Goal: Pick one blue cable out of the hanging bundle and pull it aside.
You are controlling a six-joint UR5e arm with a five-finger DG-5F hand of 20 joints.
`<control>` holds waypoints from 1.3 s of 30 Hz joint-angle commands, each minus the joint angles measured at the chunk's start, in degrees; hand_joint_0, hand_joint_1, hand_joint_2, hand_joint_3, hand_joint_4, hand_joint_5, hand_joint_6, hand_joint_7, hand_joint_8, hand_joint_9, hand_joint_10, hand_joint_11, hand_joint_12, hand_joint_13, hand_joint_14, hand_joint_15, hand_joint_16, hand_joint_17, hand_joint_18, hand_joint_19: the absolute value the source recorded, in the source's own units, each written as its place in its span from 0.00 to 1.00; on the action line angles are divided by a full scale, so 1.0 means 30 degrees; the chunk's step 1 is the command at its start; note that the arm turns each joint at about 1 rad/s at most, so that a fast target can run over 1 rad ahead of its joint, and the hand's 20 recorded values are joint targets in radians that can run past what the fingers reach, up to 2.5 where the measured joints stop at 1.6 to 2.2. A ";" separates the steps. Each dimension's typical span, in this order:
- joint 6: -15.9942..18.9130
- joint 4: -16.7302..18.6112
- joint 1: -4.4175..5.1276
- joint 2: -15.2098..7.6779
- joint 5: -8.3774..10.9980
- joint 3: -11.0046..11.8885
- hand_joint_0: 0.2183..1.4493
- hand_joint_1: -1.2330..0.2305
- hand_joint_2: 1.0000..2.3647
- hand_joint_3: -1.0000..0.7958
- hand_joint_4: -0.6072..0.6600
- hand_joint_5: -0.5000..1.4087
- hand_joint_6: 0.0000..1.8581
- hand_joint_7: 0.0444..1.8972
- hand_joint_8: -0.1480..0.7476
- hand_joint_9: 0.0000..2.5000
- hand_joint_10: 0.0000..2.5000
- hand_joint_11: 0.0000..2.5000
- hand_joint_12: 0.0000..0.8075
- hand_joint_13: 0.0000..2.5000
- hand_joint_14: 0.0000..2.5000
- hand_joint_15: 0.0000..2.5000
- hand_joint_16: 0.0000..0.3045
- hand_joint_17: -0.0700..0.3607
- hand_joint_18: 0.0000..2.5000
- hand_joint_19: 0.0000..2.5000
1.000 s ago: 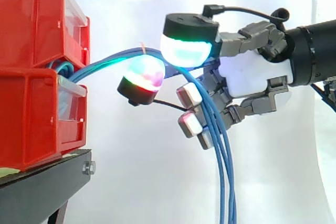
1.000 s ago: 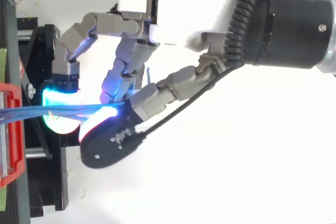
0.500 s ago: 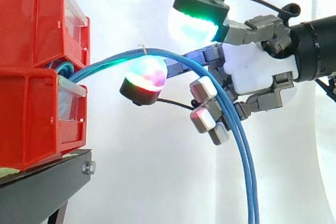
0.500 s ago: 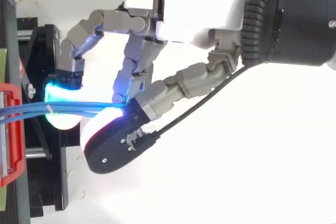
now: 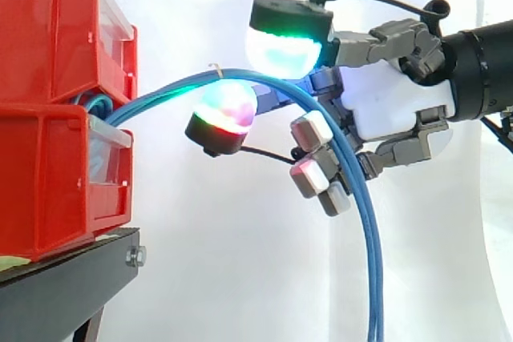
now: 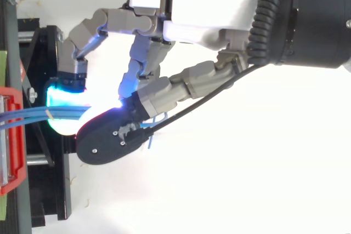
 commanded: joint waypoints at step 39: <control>0.0107 -0.1172 0.0117 0.0419 0.0000 0.0212 0.34 0.24 0.01 0.43 0.49 0.22 0.48 0.41 0.44 0.49 0.01 0.23 0.42 0.41 0.01 0.24 0.16 0.41 0.34 0.29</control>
